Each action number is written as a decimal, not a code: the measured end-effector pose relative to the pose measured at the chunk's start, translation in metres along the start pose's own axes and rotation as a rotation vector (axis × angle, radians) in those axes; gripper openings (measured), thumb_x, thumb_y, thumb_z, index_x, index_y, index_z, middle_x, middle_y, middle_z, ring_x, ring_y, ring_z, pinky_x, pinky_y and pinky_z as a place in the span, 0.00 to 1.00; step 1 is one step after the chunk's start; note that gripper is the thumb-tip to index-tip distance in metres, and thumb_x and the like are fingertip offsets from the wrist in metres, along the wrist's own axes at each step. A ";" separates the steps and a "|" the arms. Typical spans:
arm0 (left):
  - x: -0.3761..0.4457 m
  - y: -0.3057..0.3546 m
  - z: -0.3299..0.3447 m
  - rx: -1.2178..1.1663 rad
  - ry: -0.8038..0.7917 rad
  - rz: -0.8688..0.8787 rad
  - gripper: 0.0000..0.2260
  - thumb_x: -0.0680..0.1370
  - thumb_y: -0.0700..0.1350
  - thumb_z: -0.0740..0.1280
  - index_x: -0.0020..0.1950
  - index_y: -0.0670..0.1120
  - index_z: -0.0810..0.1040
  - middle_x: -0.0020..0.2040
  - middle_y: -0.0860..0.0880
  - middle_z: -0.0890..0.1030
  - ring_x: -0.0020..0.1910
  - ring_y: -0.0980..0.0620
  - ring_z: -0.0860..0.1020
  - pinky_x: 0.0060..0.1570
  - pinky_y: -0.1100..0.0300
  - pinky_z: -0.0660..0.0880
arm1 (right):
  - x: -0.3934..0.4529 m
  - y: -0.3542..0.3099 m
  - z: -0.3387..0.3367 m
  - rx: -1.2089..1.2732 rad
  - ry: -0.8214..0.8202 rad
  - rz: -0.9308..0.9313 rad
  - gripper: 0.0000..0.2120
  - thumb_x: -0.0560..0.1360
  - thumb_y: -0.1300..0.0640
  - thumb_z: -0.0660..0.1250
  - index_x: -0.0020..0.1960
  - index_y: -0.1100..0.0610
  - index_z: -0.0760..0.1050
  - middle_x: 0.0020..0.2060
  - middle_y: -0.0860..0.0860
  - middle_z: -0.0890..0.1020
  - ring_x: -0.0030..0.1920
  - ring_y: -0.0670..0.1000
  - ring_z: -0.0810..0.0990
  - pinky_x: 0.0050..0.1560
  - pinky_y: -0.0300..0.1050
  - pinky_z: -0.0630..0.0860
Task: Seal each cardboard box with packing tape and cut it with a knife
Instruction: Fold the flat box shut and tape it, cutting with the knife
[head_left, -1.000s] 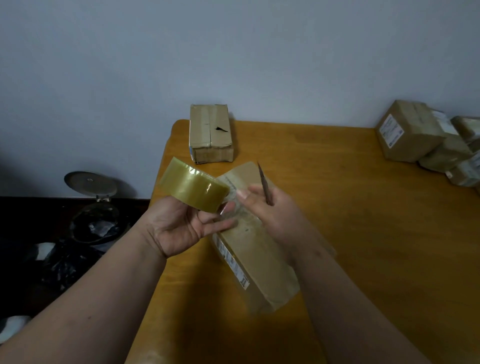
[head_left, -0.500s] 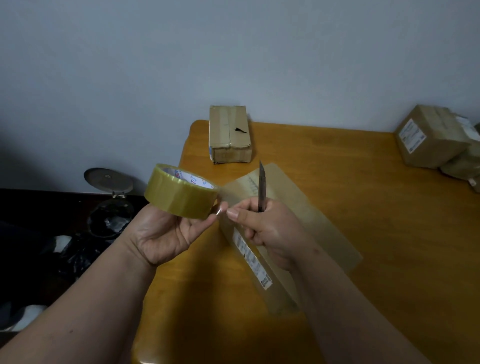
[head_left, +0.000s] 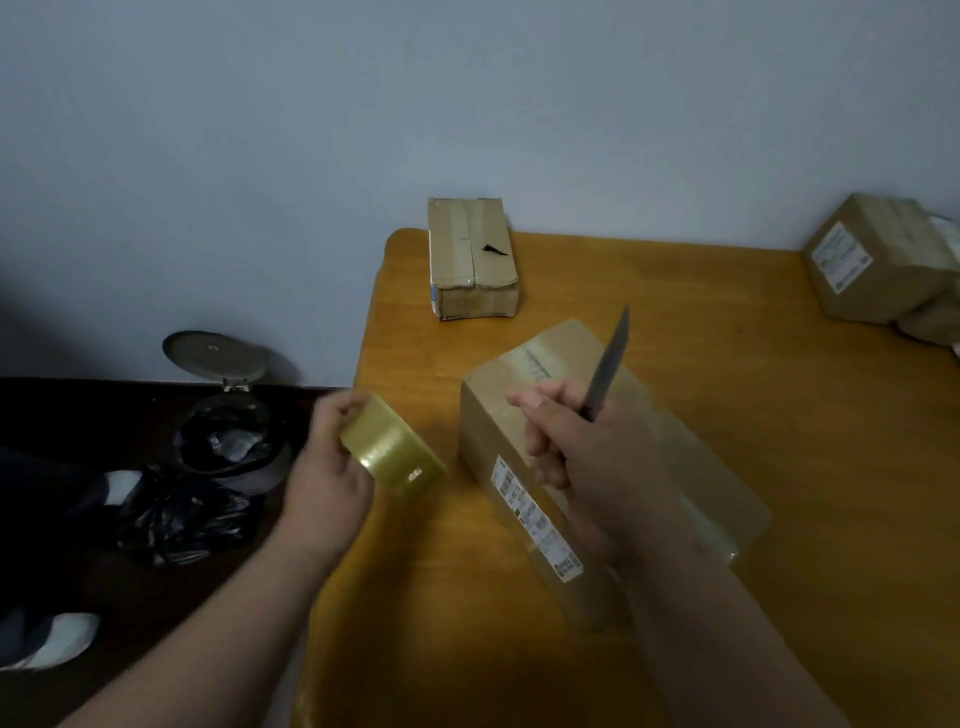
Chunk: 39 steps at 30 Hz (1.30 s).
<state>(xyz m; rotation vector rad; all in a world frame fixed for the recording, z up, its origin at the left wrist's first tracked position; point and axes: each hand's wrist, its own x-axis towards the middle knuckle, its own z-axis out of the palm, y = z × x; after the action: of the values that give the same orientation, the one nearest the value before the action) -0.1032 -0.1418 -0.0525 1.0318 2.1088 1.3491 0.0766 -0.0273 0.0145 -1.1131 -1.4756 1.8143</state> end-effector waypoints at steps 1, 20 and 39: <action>-0.008 -0.008 0.011 0.058 -0.048 0.029 0.25 0.76 0.30 0.64 0.58 0.60 0.66 0.50 0.54 0.76 0.44 0.61 0.77 0.41 0.65 0.72 | -0.001 -0.003 -0.004 -0.018 0.025 -0.020 0.08 0.73 0.51 0.67 0.43 0.55 0.81 0.29 0.49 0.75 0.27 0.43 0.70 0.30 0.39 0.69; -0.019 -0.065 0.038 -0.066 -0.424 -0.484 0.18 0.79 0.39 0.66 0.53 0.65 0.75 0.53 0.58 0.79 0.47 0.57 0.80 0.37 0.64 0.76 | 0.002 0.001 -0.096 -0.304 0.505 -0.091 0.08 0.69 0.48 0.69 0.48 0.42 0.77 0.36 0.44 0.75 0.32 0.44 0.73 0.33 0.43 0.69; 0.054 0.063 0.094 0.384 -0.231 -0.144 0.35 0.73 0.56 0.73 0.76 0.51 0.63 0.70 0.47 0.69 0.67 0.46 0.69 0.65 0.47 0.69 | 0.008 0.116 -0.187 0.160 0.633 0.497 0.16 0.81 0.48 0.61 0.62 0.56 0.76 0.58 0.55 0.80 0.61 0.56 0.75 0.51 0.49 0.70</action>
<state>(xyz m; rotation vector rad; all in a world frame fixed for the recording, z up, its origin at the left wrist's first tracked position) -0.0502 -0.0300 -0.0347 1.0947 2.2591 0.7326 0.2426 0.0461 -0.1103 -1.8643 -0.7122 1.6004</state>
